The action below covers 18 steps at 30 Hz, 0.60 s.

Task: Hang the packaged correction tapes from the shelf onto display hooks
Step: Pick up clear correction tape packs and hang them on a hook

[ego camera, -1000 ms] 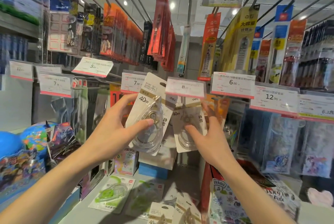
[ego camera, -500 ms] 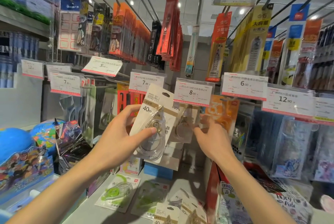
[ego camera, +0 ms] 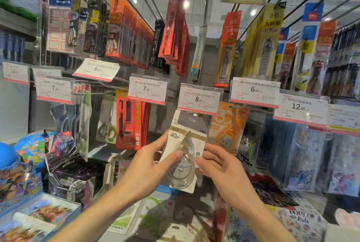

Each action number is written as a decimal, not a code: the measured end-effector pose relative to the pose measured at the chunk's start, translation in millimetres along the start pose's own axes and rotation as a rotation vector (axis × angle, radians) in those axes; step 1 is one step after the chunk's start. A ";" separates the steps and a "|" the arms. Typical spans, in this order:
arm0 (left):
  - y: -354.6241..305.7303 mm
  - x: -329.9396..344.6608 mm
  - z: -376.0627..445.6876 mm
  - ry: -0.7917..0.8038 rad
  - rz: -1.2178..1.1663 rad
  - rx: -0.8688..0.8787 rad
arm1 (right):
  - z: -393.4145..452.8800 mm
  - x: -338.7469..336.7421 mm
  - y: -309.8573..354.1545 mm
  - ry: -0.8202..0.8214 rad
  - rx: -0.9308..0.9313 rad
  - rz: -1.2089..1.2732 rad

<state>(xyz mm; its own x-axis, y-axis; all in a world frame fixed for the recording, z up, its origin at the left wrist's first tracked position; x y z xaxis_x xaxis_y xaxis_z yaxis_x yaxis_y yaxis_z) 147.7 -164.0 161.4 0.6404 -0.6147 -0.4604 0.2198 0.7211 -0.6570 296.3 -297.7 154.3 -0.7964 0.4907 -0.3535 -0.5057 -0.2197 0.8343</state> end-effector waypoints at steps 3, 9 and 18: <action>1.3 9.3 4.5 0.097 -0.064 -0.003 | -4.5 -3.1 -4.6 -0.035 -0.024 0.120; -4.7 13.4 10.7 0.145 -0.039 0.007 | -7.1 -9.4 -8.1 -0.052 -0.030 0.222; -37.1 -26.2 44.3 -0.093 -0.062 0.016 | -13.6 -50.3 -4.0 -0.137 -0.116 0.098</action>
<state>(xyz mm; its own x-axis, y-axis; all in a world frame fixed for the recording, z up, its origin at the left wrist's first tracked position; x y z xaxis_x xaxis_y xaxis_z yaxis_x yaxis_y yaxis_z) 155.4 -160.6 224.3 0.6907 -0.6268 -0.3608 0.2727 0.6878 -0.6728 333.9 -333.0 163.0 -0.7952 0.5705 -0.2054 -0.4689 -0.3639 0.8048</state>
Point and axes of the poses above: each hand's wrist, its own z-axis towards the middle knuckle, its own x-axis out of the palm, y = z × x, the point moved 5 cm from there along z, towards the middle knuckle, and after that the axes turned 11 degrees about y, right-handed, at the moved point
